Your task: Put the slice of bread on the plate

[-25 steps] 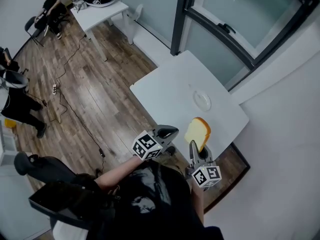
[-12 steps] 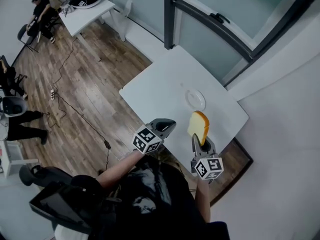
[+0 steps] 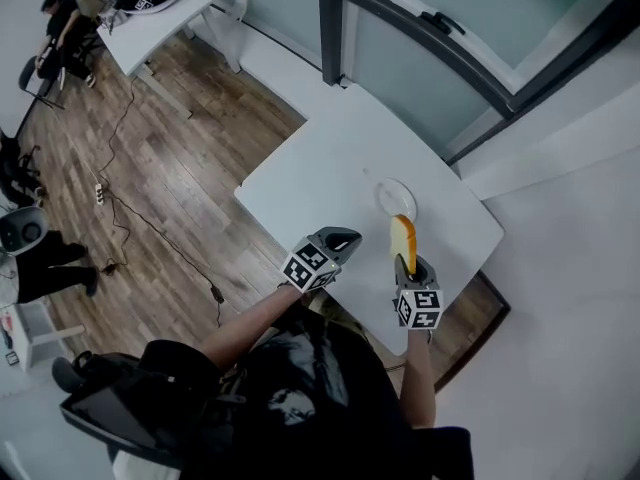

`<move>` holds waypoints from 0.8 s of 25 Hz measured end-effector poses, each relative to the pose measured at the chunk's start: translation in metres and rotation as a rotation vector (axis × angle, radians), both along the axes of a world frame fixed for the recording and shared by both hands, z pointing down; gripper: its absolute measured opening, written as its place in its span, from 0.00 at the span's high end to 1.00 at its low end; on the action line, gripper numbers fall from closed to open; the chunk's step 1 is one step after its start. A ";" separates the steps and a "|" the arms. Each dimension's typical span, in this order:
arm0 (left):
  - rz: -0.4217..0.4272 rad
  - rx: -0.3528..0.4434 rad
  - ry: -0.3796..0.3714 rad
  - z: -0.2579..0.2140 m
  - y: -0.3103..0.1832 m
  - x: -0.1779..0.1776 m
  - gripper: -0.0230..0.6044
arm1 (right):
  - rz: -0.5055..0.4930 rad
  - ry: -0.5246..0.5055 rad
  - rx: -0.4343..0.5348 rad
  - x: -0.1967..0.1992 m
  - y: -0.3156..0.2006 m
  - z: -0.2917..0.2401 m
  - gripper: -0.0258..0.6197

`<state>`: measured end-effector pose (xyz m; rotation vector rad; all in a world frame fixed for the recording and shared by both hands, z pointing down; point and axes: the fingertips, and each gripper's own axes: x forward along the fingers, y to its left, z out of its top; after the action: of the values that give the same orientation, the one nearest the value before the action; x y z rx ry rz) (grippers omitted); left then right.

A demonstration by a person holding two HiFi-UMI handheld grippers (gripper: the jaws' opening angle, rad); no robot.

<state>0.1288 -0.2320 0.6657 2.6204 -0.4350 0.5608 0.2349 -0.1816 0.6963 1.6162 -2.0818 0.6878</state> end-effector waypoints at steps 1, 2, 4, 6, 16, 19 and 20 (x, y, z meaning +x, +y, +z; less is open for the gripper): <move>0.005 -0.005 -0.009 0.006 -0.005 0.000 0.95 | -0.007 0.027 -0.020 0.004 -0.007 0.010 0.81; 0.009 -0.009 -0.019 0.012 -0.010 0.000 0.95 | -0.024 0.061 -0.037 0.006 -0.014 0.019 0.81; 0.006 -0.016 -0.026 0.018 -0.020 0.000 0.95 | -0.075 0.135 -0.056 0.007 -0.030 0.033 0.81; -0.002 -0.027 -0.019 0.023 -0.032 0.000 0.95 | -0.113 0.180 -0.068 0.008 -0.048 0.047 0.81; -0.044 -0.111 -0.047 0.056 -0.061 -0.003 0.95 | -0.148 0.398 -0.255 0.039 -0.108 0.109 0.81; -0.048 -0.113 -0.044 0.054 -0.068 0.000 0.95 | -0.157 0.530 -0.285 0.050 -0.127 0.113 0.81; -0.050 -0.113 -0.041 0.053 -0.070 -0.001 0.95 | -0.161 0.591 -0.288 0.054 -0.133 0.113 0.81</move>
<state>0.1282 -0.3022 0.7191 2.4872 -0.4665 0.6049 0.2890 -0.3146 0.8090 1.2766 -1.5777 0.3702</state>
